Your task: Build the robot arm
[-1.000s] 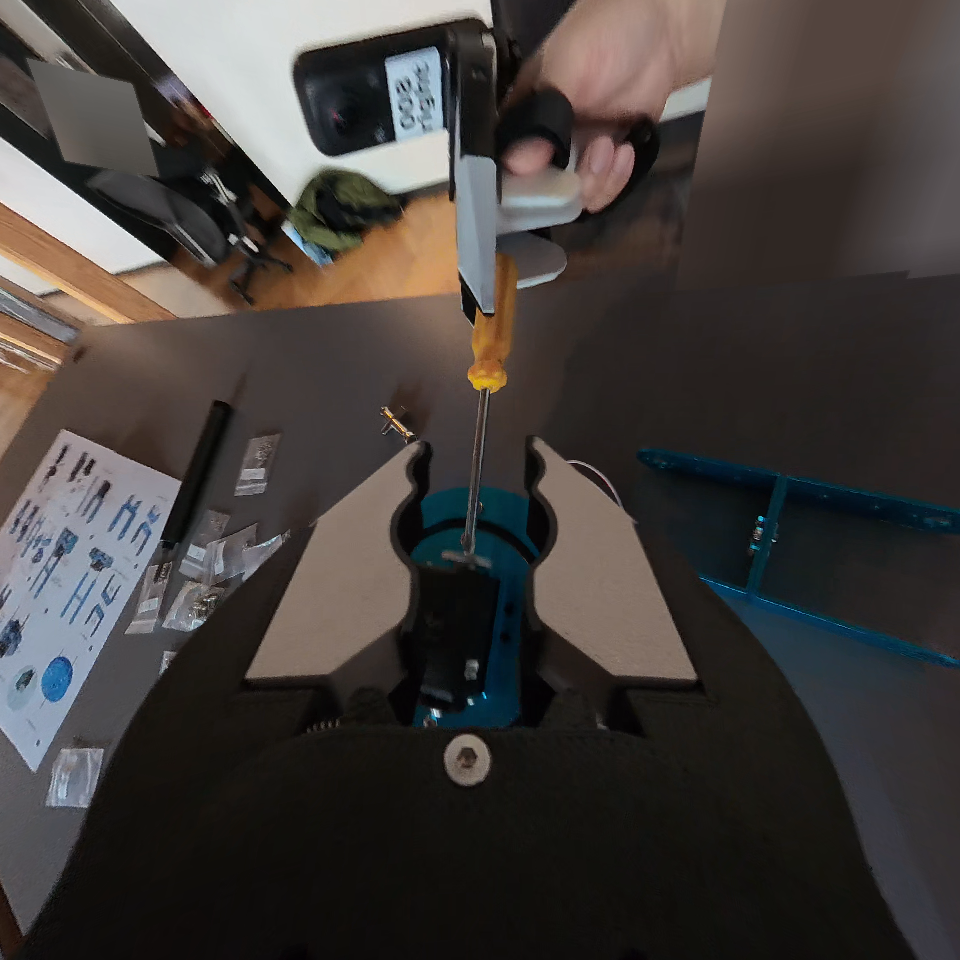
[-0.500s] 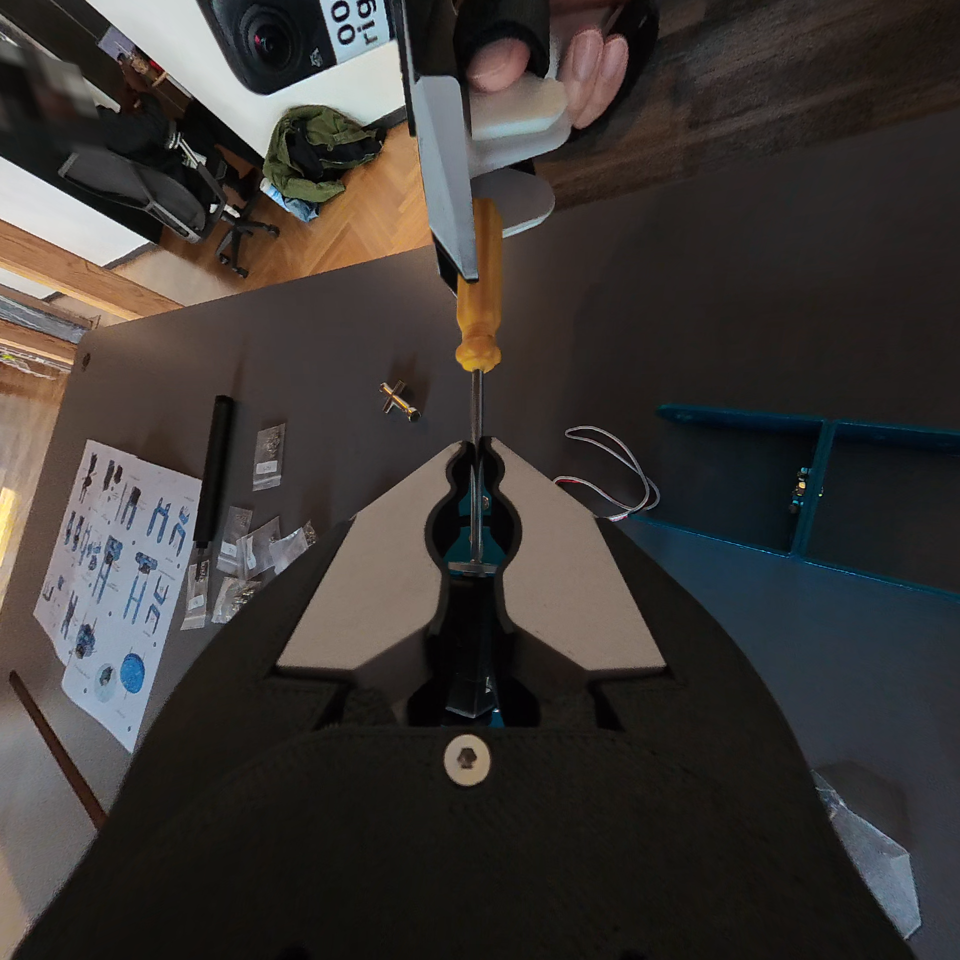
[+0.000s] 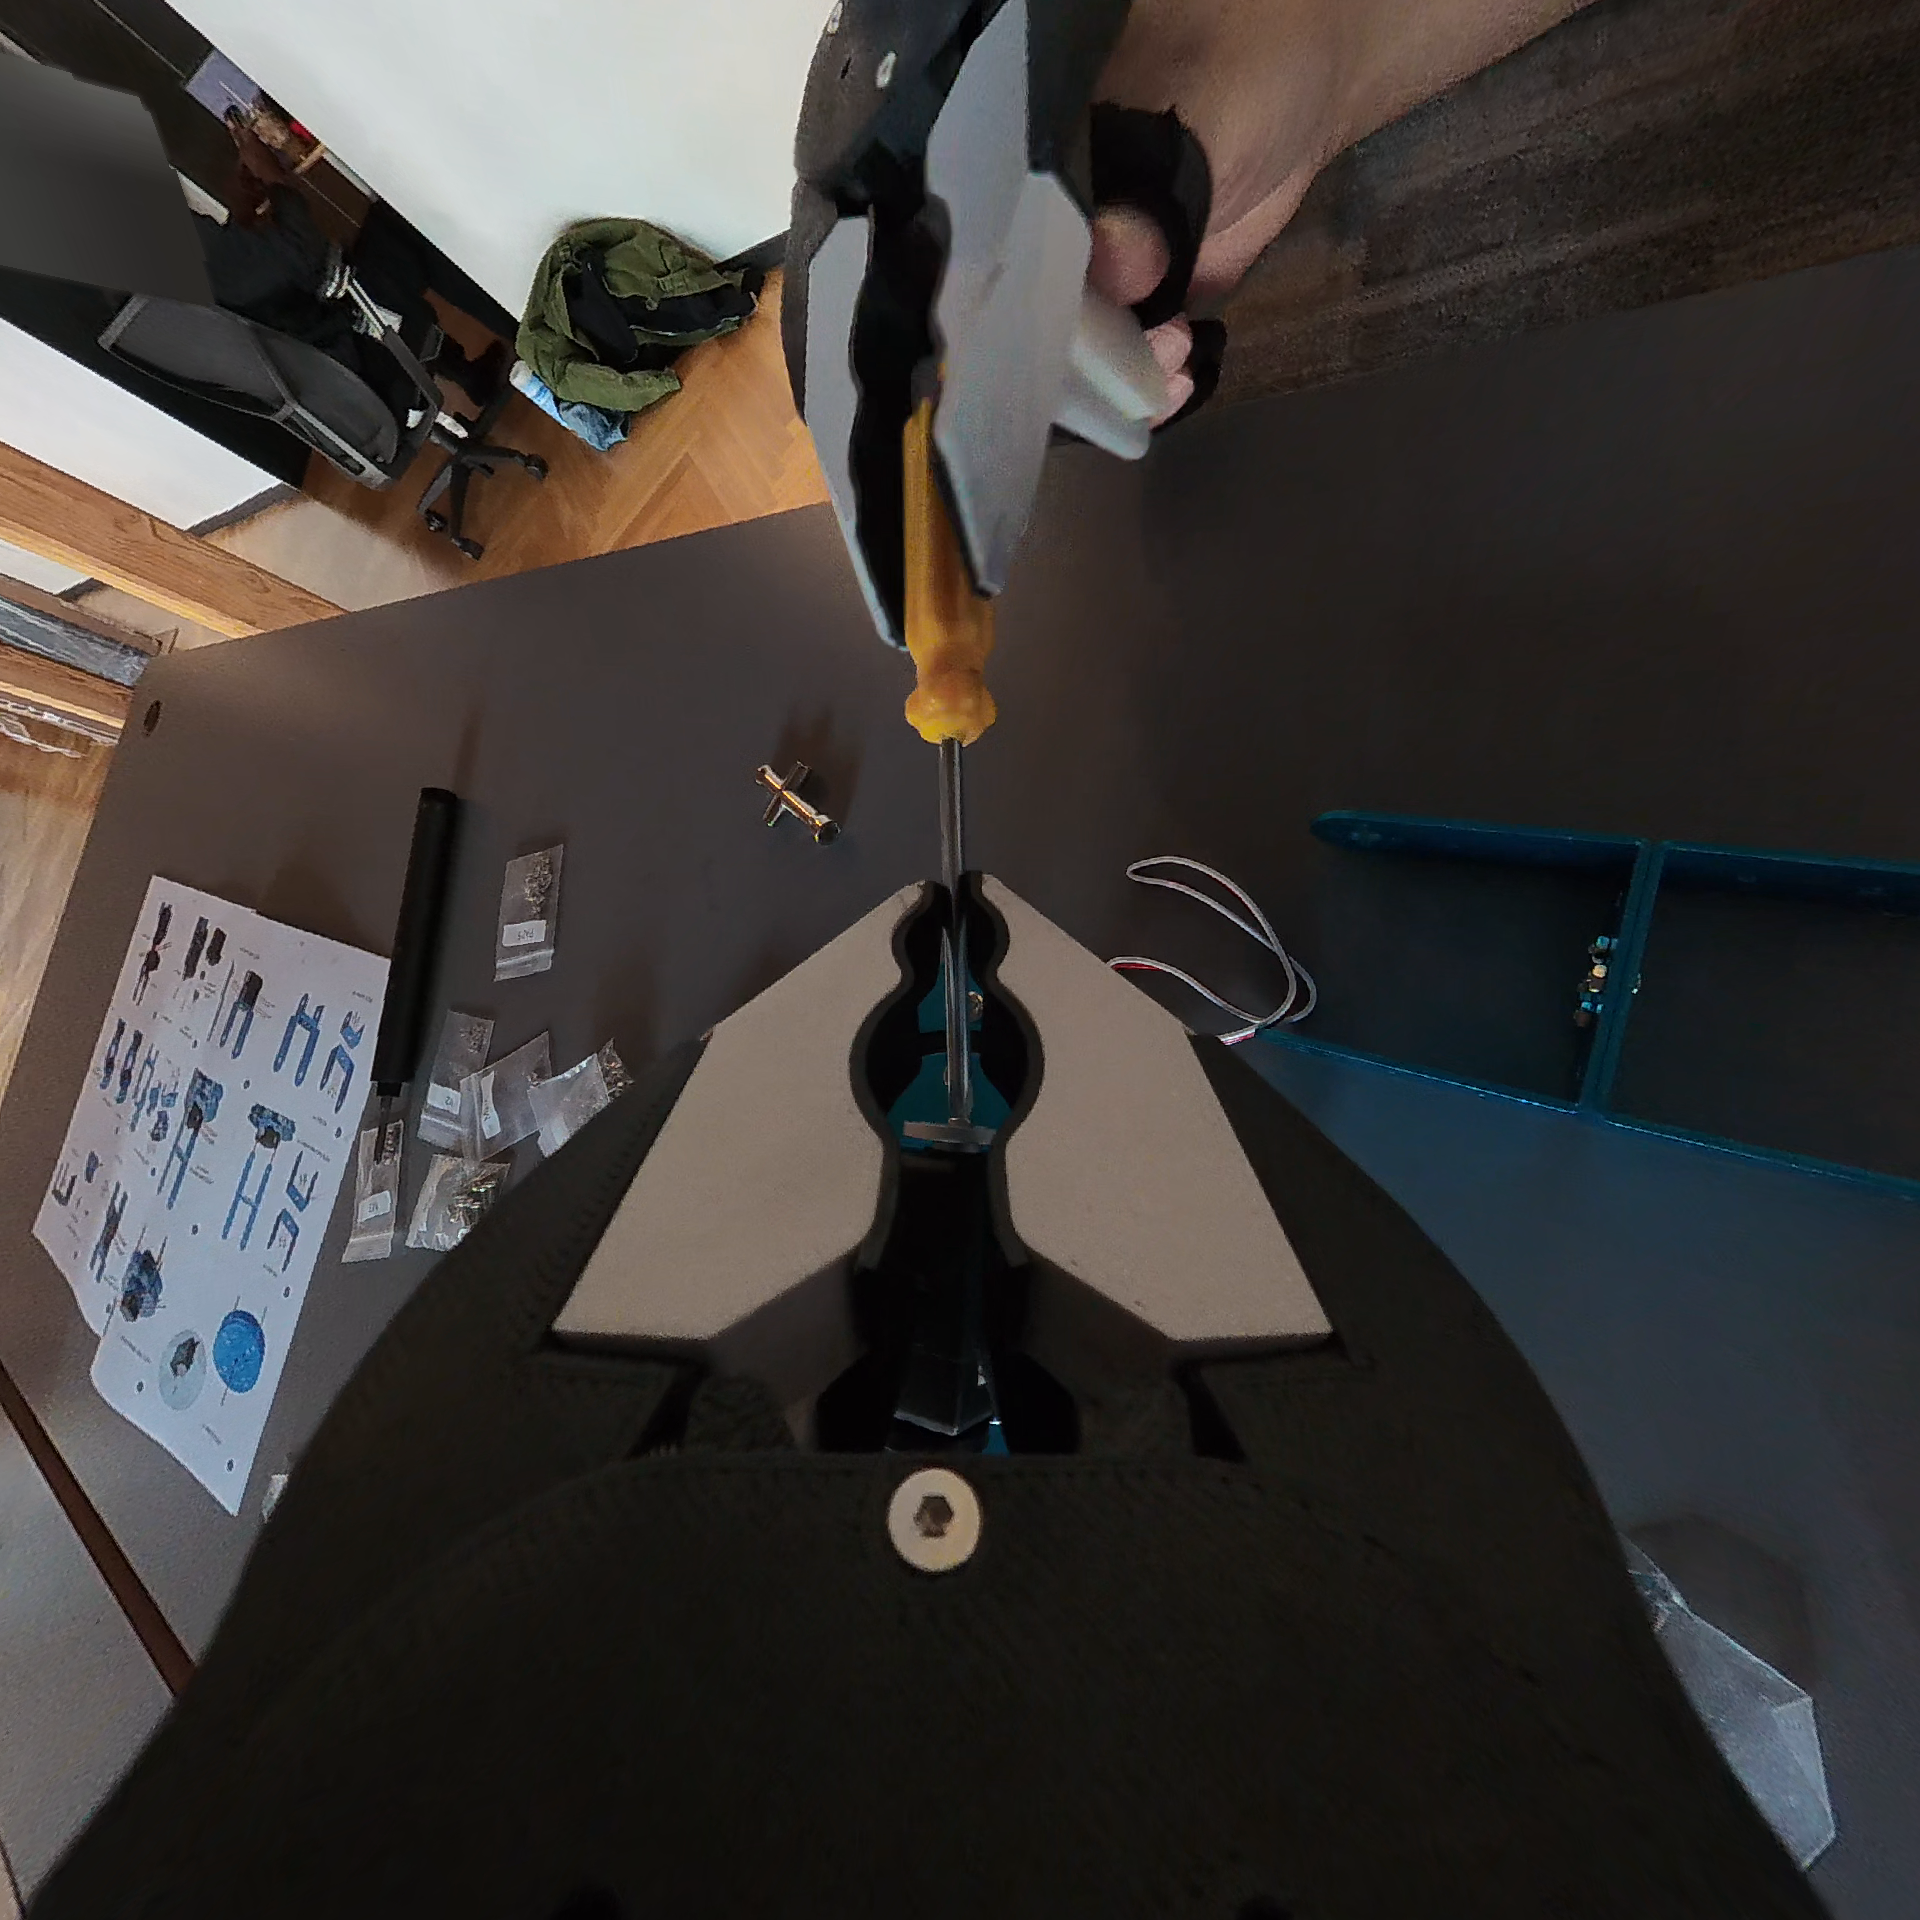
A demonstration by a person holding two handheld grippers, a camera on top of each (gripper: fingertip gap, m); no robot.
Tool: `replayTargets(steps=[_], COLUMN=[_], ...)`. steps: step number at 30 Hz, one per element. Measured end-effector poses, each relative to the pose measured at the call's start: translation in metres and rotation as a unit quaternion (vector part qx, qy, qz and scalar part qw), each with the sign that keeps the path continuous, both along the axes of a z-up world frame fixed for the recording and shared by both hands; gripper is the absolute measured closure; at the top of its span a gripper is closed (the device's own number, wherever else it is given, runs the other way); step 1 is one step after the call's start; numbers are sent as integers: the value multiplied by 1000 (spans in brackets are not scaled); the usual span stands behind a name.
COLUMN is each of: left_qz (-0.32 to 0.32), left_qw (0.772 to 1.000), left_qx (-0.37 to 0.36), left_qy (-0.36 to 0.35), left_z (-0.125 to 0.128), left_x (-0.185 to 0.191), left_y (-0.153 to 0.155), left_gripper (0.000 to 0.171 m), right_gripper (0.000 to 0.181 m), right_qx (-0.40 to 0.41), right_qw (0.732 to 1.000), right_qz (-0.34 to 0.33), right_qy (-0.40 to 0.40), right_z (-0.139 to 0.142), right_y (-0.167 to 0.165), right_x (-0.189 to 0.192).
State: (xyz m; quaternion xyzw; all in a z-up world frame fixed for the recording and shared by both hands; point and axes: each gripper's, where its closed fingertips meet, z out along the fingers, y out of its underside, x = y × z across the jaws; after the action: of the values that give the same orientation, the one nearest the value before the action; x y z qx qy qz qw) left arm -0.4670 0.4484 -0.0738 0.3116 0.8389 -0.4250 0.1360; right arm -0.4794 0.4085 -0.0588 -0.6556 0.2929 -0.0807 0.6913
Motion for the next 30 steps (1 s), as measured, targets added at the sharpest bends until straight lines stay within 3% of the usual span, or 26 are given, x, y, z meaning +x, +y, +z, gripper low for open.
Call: replayTargets(steps=[5, 8, 19, 20, 23, 27, 30], left_qz=[6, 6, 11, 23, 46, 68, 55], left_qw=[1000, 1000, 1000, 999, 994, 986, 982], left_qx=[-2, -7, -16, -27, -48, -74, -57], left_qy=[2, 9, 11, 17, 93, 132, 172], left_z=[0, 2, 4, 10, 32, 35, 19], left_x=[1, 2, 3, 7, 17, 46, 45], left_y=[0, 0, 1, 4, 28, 62, 61], left_gripper=[170, 169, 168, 159, 108, 123, 121], right_gripper=[166, 158, 164, 164, 164, 164, 164], right_qx=[9, 9, 34, 32, 34, 36, 46], right_qw=[1000, 999, 998, 998, 997, 997, 997], right_qz=[9, 4, 4, 3, 2, 1, 0], right_qy=[19, 31, 59, 59, 63, 64, 70], right_z=[1, -3, -4, -4, -5, -6, -6], right_y=[1, 3, 6, 6, 6, 7, 7], right_x=[2, 4, 2, 2, 1, 0, 0])
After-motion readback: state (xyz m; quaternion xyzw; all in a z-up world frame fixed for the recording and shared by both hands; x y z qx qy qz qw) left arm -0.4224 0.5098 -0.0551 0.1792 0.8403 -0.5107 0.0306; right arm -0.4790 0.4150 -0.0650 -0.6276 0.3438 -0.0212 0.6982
